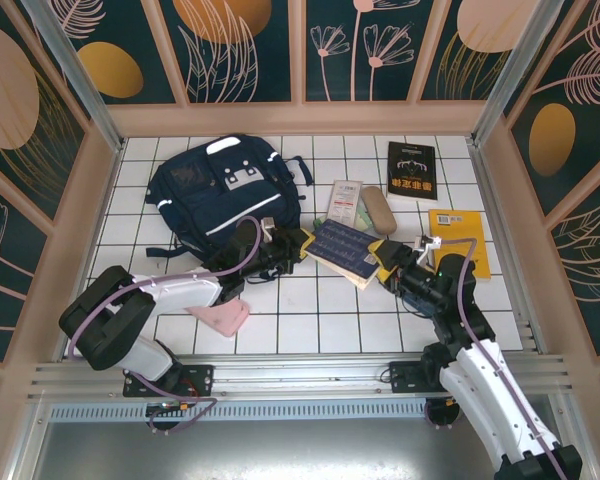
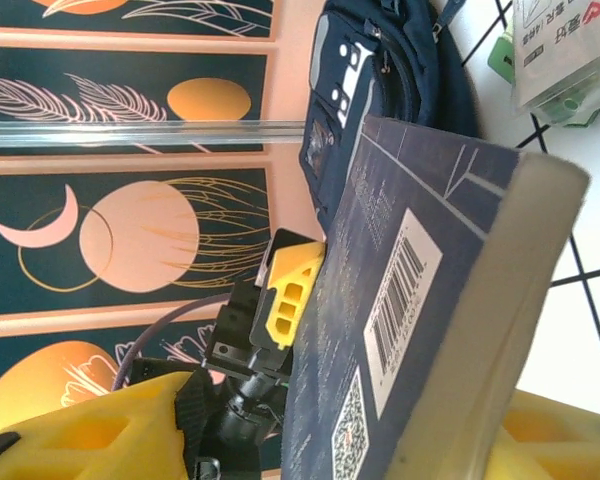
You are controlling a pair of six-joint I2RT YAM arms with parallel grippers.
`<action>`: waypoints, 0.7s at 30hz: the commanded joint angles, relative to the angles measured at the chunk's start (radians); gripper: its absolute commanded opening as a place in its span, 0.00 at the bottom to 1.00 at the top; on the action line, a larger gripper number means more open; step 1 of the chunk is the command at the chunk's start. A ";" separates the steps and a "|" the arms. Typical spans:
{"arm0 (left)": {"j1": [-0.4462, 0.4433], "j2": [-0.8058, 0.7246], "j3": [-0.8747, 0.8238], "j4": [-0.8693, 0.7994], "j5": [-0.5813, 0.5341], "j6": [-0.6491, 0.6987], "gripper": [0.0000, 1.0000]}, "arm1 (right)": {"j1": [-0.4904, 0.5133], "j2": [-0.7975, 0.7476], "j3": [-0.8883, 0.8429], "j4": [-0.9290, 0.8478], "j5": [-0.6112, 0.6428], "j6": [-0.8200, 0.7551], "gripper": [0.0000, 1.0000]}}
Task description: Pack the student bag
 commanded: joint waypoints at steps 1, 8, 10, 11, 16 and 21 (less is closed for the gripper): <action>0.006 -0.031 -0.006 0.021 -0.014 0.032 0.00 | 0.004 -0.023 0.029 0.020 -0.037 0.008 0.56; 0.008 -0.009 0.010 0.021 0.011 0.076 0.00 | 0.009 -0.030 0.022 0.006 -0.028 0.014 0.47; 0.008 -0.008 0.026 0.005 0.020 0.099 0.00 | 0.020 -0.020 0.007 0.029 -0.025 0.028 0.42; 0.008 -0.009 0.033 -0.005 0.022 0.112 0.00 | 0.028 -0.015 0.002 0.036 -0.023 0.032 0.38; 0.008 -0.018 0.060 -0.061 0.017 0.168 0.00 | 0.091 0.043 0.020 0.050 0.010 -0.002 0.33; 0.008 -0.011 0.063 -0.064 0.022 0.179 0.00 | 0.166 0.119 0.099 -0.023 0.073 -0.076 0.33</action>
